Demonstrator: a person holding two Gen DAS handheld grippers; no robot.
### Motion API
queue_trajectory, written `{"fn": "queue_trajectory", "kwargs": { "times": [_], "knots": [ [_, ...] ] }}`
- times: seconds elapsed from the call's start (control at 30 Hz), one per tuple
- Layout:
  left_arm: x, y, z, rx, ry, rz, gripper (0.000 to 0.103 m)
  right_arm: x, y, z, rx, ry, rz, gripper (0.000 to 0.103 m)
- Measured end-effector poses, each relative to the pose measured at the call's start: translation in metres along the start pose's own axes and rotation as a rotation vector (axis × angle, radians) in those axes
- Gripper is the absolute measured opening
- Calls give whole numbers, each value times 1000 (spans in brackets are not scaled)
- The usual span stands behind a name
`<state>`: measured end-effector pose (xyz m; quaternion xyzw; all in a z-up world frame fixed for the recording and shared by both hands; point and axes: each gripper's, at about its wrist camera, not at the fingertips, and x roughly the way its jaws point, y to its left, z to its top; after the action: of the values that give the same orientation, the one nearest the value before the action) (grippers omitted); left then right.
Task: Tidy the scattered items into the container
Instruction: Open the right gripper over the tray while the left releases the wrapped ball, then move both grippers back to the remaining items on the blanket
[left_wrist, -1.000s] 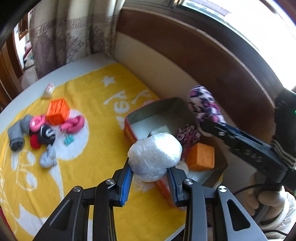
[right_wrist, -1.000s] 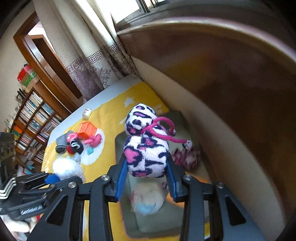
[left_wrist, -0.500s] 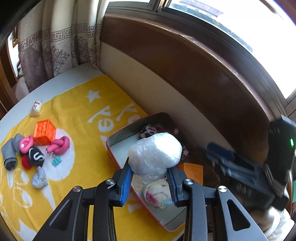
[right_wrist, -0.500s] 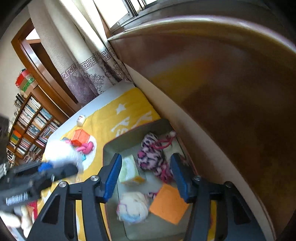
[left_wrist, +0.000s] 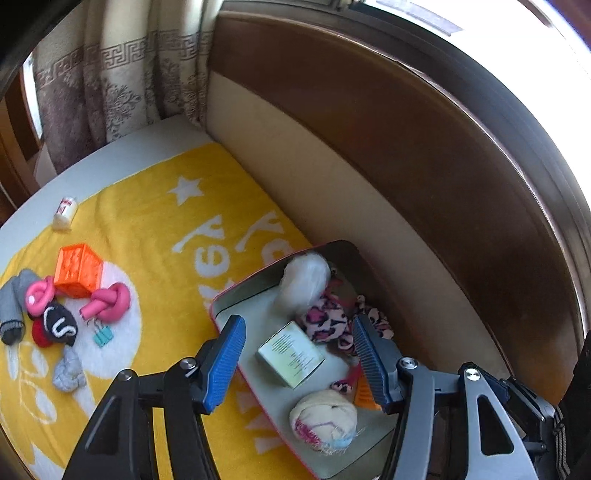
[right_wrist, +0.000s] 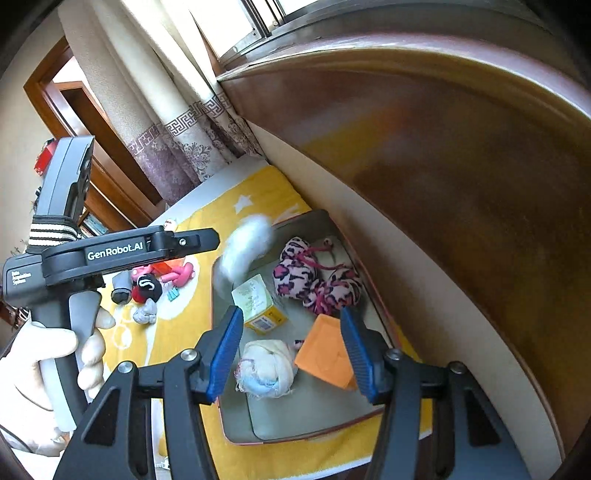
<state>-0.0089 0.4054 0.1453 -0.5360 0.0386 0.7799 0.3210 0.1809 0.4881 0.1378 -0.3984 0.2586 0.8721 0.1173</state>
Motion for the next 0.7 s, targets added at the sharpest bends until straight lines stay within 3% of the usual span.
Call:
{"fn": "queue_trajectory", "kwargs": {
  "times": [0.4,0.57,0.7],
  "knots": [
    [-47,74,-37,-151,-40,74,62,19,47,-2,-86,41,89,59],
    [-70,124,-64,-254,-60,135,62,32,74,-5,-126,70,123,59],
    [-82,164,-89,-327,-57,224,62,42,97,-8,-165,91,147,59]
  ]
}}
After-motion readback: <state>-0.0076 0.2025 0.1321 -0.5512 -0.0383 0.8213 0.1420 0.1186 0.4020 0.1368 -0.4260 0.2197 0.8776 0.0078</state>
